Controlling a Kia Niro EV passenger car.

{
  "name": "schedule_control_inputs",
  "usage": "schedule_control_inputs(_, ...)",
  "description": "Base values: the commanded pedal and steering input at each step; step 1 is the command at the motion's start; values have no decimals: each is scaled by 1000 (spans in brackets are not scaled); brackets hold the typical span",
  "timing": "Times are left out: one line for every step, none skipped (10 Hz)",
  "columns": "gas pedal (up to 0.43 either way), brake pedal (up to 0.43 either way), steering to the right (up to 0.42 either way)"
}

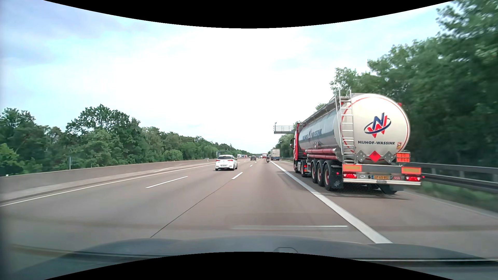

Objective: Follow the waypoints while adhering to traffic rules and regulations

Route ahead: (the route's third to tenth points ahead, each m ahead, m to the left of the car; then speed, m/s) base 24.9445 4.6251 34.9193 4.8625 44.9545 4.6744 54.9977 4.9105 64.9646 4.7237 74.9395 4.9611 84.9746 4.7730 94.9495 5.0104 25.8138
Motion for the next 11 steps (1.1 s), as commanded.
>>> schedule_control_inputs(118, 0, -4)
schedule_control_inputs(118, 0, -4)
schedule_control_inputs(118, 0, -4)
schedule_control_inputs(118, 0, -4)
schedule_control_inputs(118, 0, -4)
schedule_control_inputs(118, 0, -4)
schedule_control_inputs(118, 0, -4)
schedule_control_inputs(118, 0, -4)
schedule_control_inputs(118, 0, -4)
schedule_control_inputs(118, 0, -4)
schedule_control_inputs(118, 0, -4)
